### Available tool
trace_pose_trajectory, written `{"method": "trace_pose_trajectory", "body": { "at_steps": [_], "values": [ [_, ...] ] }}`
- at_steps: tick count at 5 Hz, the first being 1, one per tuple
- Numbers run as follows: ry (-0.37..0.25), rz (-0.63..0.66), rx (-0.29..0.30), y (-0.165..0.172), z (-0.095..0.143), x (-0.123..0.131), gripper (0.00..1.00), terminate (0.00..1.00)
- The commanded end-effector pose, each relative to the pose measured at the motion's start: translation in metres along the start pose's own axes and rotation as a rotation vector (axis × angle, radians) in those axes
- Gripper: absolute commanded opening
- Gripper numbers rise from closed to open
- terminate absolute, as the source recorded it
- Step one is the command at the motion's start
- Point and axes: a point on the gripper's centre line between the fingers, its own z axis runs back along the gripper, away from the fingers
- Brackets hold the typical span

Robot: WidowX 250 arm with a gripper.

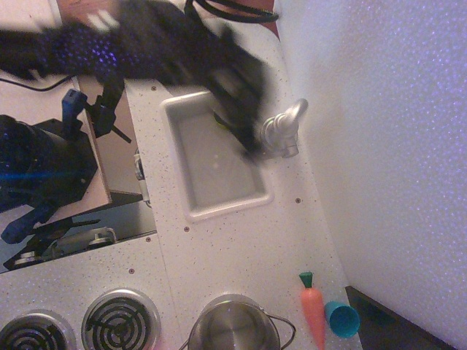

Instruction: Turn faucet right

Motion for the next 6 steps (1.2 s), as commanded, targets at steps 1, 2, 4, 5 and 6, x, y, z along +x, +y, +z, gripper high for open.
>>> {"method": "trace_pose_trajectory", "body": {
  "at_steps": [1,2,4,5,6],
  "values": [
    [-0.049,-0.049,-0.006,-0.017,0.009,0.017,1.0,0.0],
    [-0.043,-0.066,0.002,-0.02,0.005,0.017,1.0,0.0],
    [-0.053,-0.114,0.059,-0.033,0.0,0.019,1.0,0.0],
    [-0.138,-0.144,0.103,-0.049,0.011,0.025,1.0,0.0],
    [-0.202,-0.182,0.141,-0.059,0.019,0.027,1.0,0.0]
  ]
}}
